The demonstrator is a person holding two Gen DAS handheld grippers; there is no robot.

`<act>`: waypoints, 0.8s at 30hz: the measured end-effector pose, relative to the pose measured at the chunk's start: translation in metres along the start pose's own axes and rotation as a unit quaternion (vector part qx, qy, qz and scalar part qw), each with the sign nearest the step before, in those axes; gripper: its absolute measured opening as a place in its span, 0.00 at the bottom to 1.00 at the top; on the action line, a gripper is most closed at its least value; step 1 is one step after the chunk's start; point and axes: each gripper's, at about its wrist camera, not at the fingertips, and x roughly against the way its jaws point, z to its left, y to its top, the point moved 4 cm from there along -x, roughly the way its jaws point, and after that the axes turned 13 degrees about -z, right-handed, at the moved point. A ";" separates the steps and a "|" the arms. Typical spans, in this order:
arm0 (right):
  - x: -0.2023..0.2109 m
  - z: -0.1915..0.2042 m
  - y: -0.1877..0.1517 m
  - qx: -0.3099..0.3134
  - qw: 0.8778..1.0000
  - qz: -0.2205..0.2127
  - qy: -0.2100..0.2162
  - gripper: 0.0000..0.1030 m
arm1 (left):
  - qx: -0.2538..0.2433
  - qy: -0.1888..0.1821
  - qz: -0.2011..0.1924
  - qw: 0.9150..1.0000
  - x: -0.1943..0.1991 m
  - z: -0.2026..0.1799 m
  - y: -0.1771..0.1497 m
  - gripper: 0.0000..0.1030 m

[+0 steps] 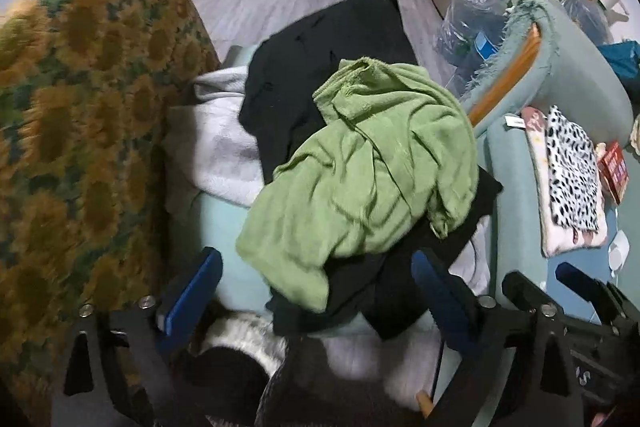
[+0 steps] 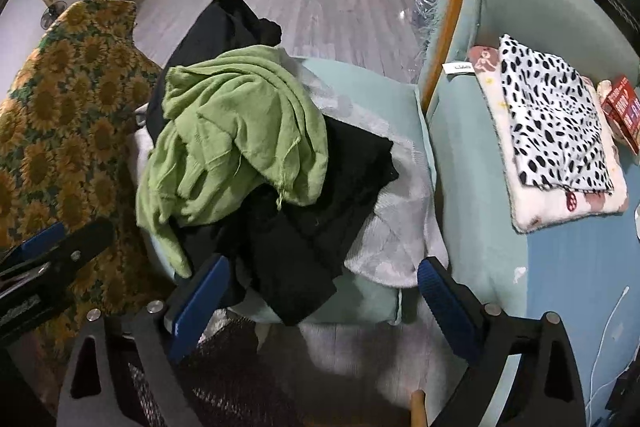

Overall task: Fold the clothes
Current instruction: 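Reach both grippers toward the green shirt on the clothes pile, then grasp the green shirt with the left gripper while the right gripper grasps it too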

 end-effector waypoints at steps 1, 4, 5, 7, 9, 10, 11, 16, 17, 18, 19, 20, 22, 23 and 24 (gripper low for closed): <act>-0.006 0.001 0.002 0.000 1.000 0.001 -0.002 0.92 | 0.003 -0.001 0.003 1.000 -0.010 0.000 0.002 0.74; -0.024 0.002 0.007 0.003 1.000 0.009 -0.012 0.91 | 0.037 -0.009 0.027 0.999 -0.040 0.004 0.002 0.63; -0.029 0.002 0.008 0.004 1.000 0.014 -0.017 0.91 | 0.050 -0.014 0.038 0.998 -0.049 0.006 0.000 0.58; -0.039 0.003 0.009 0.008 0.999 0.022 -0.022 0.92 | 0.070 -0.027 0.053 0.996 -0.060 0.011 -0.005 0.47; -0.048 0.007 0.011 0.015 0.999 0.025 -0.020 0.91 | 0.094 -0.048 0.044 0.993 -0.061 0.015 -0.005 0.33; -0.052 0.010 0.013 0.019 0.999 0.025 -0.021 0.91 | 0.103 -0.057 0.039 0.992 -0.060 0.018 -0.004 0.27; -0.056 0.012 0.014 0.022 0.999 0.025 -0.022 0.91 | 0.108 -0.061 0.035 0.992 -0.058 0.020 -0.003 0.18; -0.076 0.026 0.020 0.017 0.999 0.030 -0.007 0.91 | 0.134 -0.087 0.039 0.986 -0.060 0.030 -0.001 0.13; -0.079 0.028 0.021 0.016 0.999 0.031 -0.004 0.91 | 0.133 -0.088 0.038 0.986 -0.059 0.031 -0.001 0.12; -0.084 0.030 0.022 0.016 0.999 0.033 -0.004 0.91 | 0.133 -0.087 0.037 0.987 -0.059 0.031 -0.002 0.12; -0.088 0.033 0.023 0.017 0.999 0.036 -0.006 0.91 | 0.135 -0.084 0.039 0.986 -0.059 0.031 -0.002 0.12; -0.093 0.036 0.024 0.016 0.999 0.039 -0.007 0.91 | 0.136 -0.085 0.041 0.986 -0.059 0.031 -0.003 0.12; -0.102 0.041 0.026 0.014 0.999 0.046 -0.009 0.82 | 0.141 -0.086 0.046 0.985 -0.059 0.031 -0.004 0.12; -0.106 0.043 0.026 0.014 0.999 0.051 -0.010 0.75 | 0.142 -0.086 0.047 0.985 -0.058 0.030 -0.005 0.12; -0.110 0.045 0.026 0.014 0.998 0.056 -0.011 0.73 | 0.146 -0.083 0.048 0.985 -0.058 0.029 -0.005 0.12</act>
